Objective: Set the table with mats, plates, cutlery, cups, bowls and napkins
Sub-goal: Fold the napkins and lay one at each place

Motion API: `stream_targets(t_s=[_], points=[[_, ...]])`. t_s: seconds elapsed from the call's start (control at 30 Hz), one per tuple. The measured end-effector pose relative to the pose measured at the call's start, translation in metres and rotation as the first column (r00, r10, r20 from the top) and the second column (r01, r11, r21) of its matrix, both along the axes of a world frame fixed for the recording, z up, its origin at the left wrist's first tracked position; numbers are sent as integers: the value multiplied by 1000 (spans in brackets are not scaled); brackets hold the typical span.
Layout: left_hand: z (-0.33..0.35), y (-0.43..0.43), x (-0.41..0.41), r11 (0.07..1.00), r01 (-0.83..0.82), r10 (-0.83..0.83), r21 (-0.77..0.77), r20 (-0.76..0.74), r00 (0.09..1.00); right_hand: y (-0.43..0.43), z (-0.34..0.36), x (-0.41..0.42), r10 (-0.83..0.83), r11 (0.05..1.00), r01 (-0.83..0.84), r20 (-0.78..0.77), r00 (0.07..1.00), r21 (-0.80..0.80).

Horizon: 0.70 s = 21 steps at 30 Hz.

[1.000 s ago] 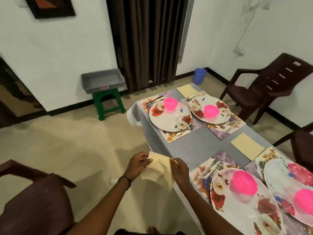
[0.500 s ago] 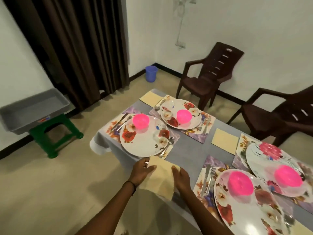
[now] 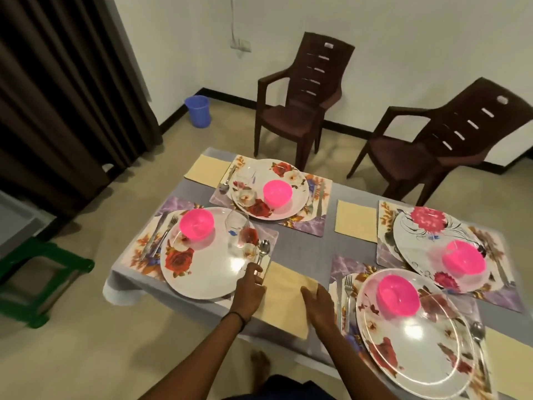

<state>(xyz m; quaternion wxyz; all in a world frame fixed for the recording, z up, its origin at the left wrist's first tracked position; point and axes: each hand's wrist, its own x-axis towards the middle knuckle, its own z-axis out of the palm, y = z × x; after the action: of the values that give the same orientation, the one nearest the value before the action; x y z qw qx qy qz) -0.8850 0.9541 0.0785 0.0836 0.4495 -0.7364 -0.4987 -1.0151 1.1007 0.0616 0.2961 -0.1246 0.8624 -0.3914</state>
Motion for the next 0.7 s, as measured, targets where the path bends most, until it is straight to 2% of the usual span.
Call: stream_targets(t_s=[0.13, 0.37, 0.57, 0.7], points=[[-17, -17, -27, 992, 92, -90, -90, 23, 996, -18, -10, -31, 33, 998, -32, -23, 999, 51], [-34, -14, -49, 935, 338, -308, -110, 221, 925, -31, -30, -59, 56, 990, -48, -53, 997, 135], [-36, -19, -53, 867, 436, -350, -243, 326, 878, -35, -38, -63, 78, 989, -68, -78, 994, 131], [-38, -22, -47, 808, 526, -396, -267, 416, 819, -35, -38, -57, 155, 973, -139, -75, 985, 185]])
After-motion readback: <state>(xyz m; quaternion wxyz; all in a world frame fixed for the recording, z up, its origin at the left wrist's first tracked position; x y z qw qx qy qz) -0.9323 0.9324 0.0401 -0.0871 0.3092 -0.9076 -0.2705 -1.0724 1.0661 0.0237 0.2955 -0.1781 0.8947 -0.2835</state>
